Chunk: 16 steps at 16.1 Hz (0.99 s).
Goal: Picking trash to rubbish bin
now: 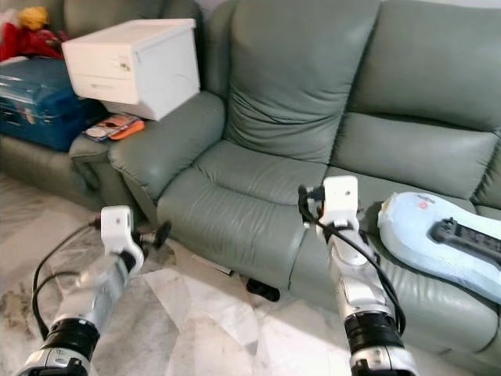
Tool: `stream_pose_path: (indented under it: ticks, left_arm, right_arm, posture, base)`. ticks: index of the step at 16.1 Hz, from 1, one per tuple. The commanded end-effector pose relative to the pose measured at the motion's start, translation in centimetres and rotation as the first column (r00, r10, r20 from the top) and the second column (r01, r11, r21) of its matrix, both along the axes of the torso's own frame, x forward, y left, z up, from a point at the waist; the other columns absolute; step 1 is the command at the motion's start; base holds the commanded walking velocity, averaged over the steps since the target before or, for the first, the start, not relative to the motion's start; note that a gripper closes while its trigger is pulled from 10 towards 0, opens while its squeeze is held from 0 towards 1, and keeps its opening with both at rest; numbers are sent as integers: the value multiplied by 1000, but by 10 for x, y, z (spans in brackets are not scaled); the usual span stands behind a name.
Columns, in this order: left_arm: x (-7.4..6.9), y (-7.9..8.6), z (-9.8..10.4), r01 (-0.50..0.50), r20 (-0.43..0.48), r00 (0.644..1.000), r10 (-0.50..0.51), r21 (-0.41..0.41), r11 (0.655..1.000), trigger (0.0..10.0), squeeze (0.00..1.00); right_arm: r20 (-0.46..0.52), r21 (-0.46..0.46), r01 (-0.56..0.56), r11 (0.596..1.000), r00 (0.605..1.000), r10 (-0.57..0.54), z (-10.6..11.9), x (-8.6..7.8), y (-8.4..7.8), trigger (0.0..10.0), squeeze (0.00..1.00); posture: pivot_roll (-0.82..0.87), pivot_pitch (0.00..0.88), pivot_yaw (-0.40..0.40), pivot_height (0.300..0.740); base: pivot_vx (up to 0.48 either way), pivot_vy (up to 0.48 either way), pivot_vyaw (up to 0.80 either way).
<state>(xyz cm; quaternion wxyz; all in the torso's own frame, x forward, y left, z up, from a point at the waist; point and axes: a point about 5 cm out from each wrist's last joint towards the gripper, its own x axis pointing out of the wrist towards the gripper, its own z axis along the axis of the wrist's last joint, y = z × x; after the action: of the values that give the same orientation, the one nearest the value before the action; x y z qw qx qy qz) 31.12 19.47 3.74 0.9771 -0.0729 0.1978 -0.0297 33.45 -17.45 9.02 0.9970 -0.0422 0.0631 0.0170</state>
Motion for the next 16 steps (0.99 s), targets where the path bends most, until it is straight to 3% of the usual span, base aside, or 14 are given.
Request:
stream_pose_path:
  ticks: [1,2,3,8,11,13,16]
  left_arm:
    - [-5,9,-9,-26,-40,999,28,48,999,10000,0]
    - [-7,10,-13,-23,-55,998,27,56,998,10000,0]
    - [-20,15,-32,-18,-139,990,34,116,993,10000,0]
    - [-61,27,-73,31,-348,936,51,227,973,10000,0]
    - [-100,32,-99,134,-499,867,10,253,958,10000,0]
    - [-116,36,-107,147,-543,840,15,254,956,10000,0]
    - [-127,39,-112,144,-565,825,25,252,957,10000,0]
  right_arm:
    - [-65,-22,-23,999,998,22,-15,-1,5,10000,0]
    - [-92,-27,-26,999,995,23,-21,-2,5,10000,0]
    - [-190,-8,-7,1000,982,6,-43,-7,6,10000,0]
    - [-386,51,47,998,922,-24,-87,-33,5,10000,0]
    - [-543,81,124,989,838,-61,-121,-66,1,10000,0]
    - [-599,71,170,983,795,-94,-135,-84,-7,10000,0]
    - [-640,69,188,980,762,-101,-144,-98,-15,10000,0]
  posture:
    - [-21,0,32,740]
    - [-17,0,32,740]
    - [-7,0,28,740]
    - [5,0,25,740]
    - [4,0,24,740]
    - [10,0,20,740]
    - [18,0,10,740]
  base:
    - [0,0,0]
    - [0,0,0]
    - [0,0,0]
    - [0,0,0]
    - [0,0,0]
    - [0,0,0]
    - [0,0,0]
